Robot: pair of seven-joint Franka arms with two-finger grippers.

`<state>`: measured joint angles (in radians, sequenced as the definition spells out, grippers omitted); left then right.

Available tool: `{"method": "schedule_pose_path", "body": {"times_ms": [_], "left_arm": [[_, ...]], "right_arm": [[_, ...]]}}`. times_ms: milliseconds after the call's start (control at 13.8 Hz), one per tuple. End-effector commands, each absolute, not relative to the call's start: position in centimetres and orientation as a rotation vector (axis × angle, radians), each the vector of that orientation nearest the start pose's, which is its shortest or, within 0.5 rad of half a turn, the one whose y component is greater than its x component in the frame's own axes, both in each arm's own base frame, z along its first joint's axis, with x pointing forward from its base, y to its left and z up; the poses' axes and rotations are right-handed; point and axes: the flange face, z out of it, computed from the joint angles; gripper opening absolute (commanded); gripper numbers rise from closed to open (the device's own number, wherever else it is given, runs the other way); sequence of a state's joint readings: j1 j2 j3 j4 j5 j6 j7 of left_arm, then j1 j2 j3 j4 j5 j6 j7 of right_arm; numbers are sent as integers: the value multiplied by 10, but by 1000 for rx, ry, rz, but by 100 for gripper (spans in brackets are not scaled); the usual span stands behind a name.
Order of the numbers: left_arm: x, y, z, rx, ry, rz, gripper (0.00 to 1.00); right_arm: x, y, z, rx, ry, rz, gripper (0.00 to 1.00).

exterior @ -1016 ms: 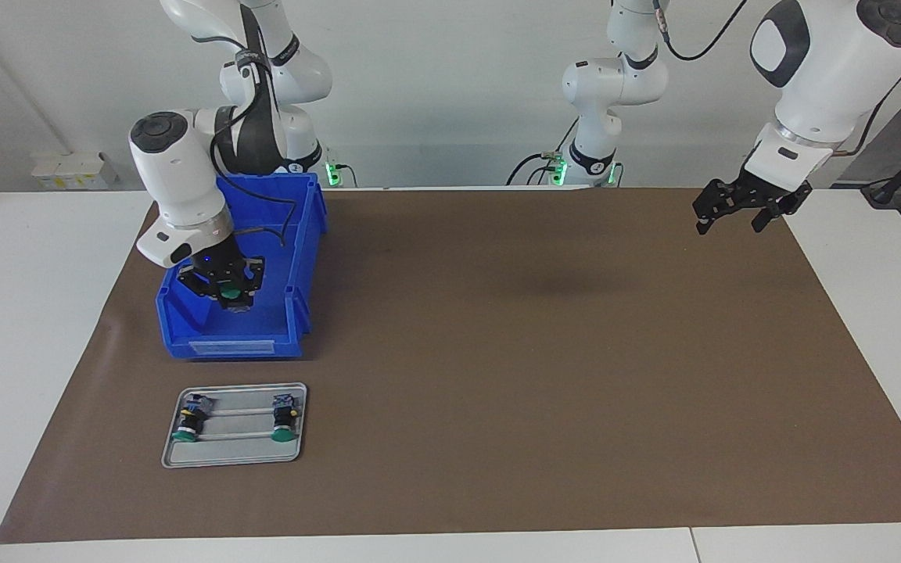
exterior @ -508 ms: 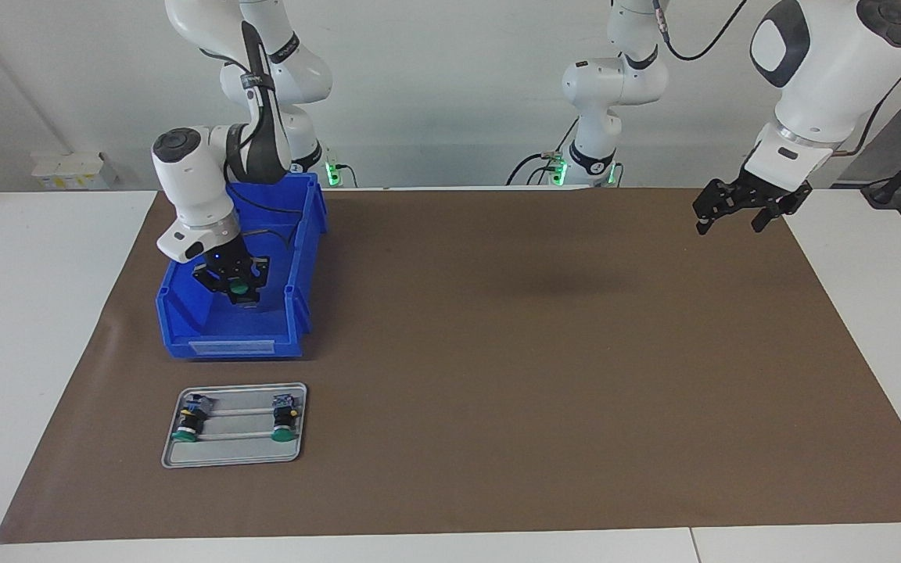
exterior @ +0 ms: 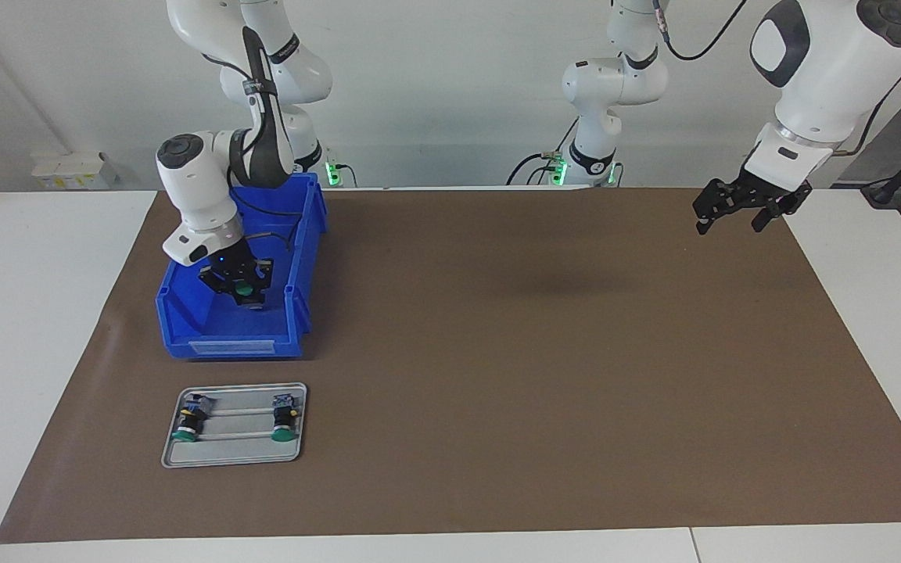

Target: Place and press button with both arms

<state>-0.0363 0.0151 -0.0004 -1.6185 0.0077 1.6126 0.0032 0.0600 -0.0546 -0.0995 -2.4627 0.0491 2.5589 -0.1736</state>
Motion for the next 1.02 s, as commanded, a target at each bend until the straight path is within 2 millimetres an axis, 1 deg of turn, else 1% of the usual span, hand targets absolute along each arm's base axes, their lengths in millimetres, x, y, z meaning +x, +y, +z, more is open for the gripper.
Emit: {"method": "schedule_pose_path", "body": {"times_ms": [0,145,218,363,435,653,871,943], "left_arm": [[553,-18,598,-3116,57,18,100],[553,-18,598,-3116,57,18,100],[553,-18,598,-3116,57,18,100],[553,-18,598,-3116,57,18,100],[553,-19,598,-3116,60,18,100],[553,-18,598,-3116,57,18,100],[553,-18,598,-3116,57,18,100],[553,-18,598,-3116,57,18,100]], "right_arm": [[500,-20,352,-3090,-165,-288,100],[516,-18,390,-3081,-155,-230,100],[524,-17,416,-3075,-115,-196,100],[534,-15,457,-3068,-15,-135,100],[538,-15,476,-3065,27,-134,100],[544,-16,526,-3076,39,-123,100],[545,-26,578,-3087,72,-90,100],[546,-31,599,-3103,93,-78,100]]}}
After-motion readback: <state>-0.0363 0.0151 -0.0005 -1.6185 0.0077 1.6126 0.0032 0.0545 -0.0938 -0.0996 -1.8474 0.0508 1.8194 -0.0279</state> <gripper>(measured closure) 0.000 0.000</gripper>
